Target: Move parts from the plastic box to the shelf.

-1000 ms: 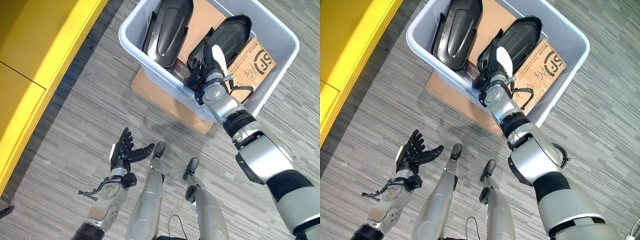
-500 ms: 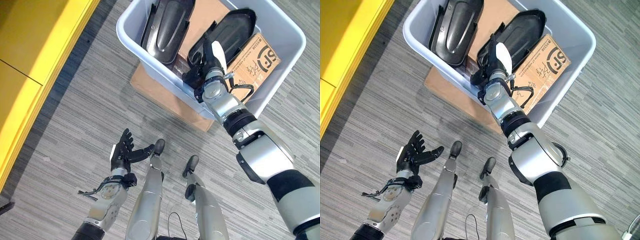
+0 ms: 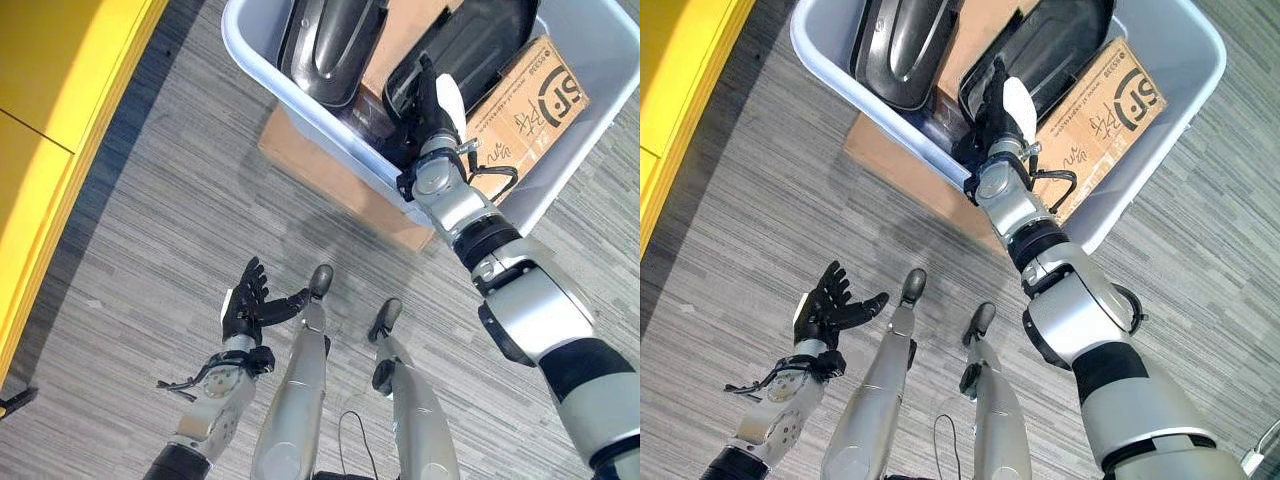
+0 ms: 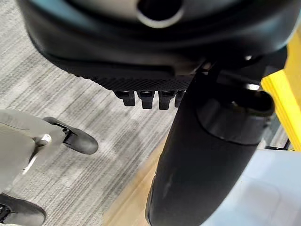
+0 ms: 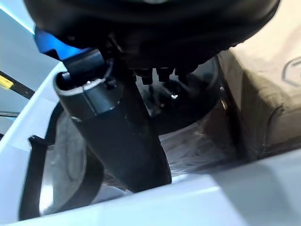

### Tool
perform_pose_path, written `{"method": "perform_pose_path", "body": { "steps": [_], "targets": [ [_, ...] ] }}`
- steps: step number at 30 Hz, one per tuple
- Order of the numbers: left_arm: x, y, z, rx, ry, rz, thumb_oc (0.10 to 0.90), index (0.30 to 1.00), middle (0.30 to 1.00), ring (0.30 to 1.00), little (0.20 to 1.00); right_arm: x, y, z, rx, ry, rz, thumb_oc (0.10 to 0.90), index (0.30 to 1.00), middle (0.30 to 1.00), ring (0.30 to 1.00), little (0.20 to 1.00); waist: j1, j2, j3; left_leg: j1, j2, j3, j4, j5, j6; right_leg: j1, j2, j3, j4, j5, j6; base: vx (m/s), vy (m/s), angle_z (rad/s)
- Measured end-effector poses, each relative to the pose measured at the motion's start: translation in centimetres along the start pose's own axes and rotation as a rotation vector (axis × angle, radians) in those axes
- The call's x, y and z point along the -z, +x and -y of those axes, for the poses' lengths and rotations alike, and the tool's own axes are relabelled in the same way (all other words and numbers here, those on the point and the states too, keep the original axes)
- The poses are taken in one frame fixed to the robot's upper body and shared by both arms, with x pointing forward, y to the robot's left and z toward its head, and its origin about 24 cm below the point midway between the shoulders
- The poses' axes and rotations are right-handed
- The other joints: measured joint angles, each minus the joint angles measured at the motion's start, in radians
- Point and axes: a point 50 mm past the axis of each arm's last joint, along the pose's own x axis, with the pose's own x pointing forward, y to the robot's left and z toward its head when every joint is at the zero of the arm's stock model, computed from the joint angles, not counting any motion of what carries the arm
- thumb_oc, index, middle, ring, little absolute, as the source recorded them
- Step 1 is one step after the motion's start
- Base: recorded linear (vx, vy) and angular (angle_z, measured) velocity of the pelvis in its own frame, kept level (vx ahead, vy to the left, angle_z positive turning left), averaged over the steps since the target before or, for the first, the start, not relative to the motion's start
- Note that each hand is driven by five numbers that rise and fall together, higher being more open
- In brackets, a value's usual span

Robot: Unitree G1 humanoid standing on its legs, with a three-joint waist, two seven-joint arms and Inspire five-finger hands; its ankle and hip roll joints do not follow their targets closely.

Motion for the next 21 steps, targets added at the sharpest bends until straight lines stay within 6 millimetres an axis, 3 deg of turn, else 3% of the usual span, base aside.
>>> {"method": "perform_pose_path", "body": {
  "steps": [14,21],
  "targets": [
    [0.2,-0.2,0.6,0.019,-0.004,-0.002,0.9,1.0,1.0,1.0,1.0,-0.4,0.2,0.8,0.078,-0.058,0.035,0.9,1.0,1.0,1.0,1.0,0.016,0.007,0.0,-0.045,-0.004,-0.002,0.001,0.001,-0.007,-0.059,-0.007,0.0,0.034,-0.016,-0.006,0.0,0.0,0.0],
    [0.1,-0.2,0.9,0.033,-0.002,0.004,0.9,1.0,1.0,1.0,1.0,-2.1,0.6,2.2,0.159,-0.126,0.116,0.9,1.0,1.0,1.0,1.0,0.013,0.012,-0.001,-0.119,-0.01,-0.01,0.02,0.004,-0.012,-0.149,-0.019,-0.001,0.099,-0.036,-0.008,0.0,0.002,0.02]
  ]
}}
